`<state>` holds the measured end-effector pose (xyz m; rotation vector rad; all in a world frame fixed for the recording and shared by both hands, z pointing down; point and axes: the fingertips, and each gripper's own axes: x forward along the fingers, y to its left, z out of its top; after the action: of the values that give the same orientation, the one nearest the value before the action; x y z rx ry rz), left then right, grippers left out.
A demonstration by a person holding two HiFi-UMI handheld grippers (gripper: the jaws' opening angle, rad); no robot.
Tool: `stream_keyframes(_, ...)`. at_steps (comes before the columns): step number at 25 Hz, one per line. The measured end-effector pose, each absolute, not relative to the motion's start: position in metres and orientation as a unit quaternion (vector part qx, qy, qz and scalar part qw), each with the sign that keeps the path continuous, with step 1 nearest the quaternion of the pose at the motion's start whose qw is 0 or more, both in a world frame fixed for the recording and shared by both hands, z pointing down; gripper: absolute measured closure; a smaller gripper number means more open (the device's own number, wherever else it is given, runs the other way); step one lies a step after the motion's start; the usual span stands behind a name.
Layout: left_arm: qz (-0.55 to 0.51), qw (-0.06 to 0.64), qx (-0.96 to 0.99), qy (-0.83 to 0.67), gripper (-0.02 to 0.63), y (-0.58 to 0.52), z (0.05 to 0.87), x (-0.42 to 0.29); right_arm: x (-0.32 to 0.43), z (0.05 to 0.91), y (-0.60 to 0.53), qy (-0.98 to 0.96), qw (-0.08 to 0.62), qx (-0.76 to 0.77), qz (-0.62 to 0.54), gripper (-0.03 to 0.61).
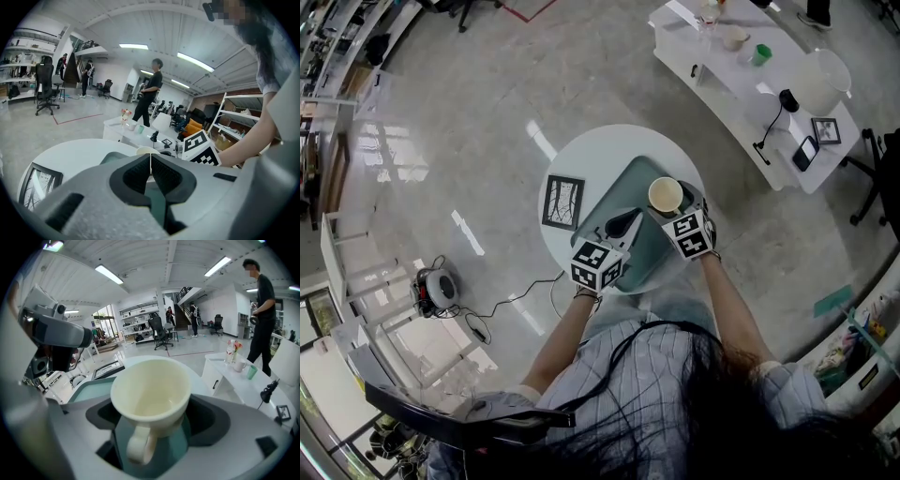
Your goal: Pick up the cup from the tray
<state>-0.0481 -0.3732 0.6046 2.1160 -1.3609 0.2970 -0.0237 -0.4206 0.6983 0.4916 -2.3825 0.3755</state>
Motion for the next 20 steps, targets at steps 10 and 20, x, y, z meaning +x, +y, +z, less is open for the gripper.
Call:
stream_keyframes(10, 0.109, 0.295, 0.795, -0.518, 0.600, -0.362, 0.598, -0.056, -0.018, 0.688, -0.409, -0.905, 0.316, 0.217, 0.184, 0.184)
stream_keyframes(20, 0.083, 0.273, 0.808, -0.516, 0.600, -0.333, 0.570, -0.057, -0.001, 0.626, -0.399, -0.896, 0.237, 0.285, 0.243, 0.184)
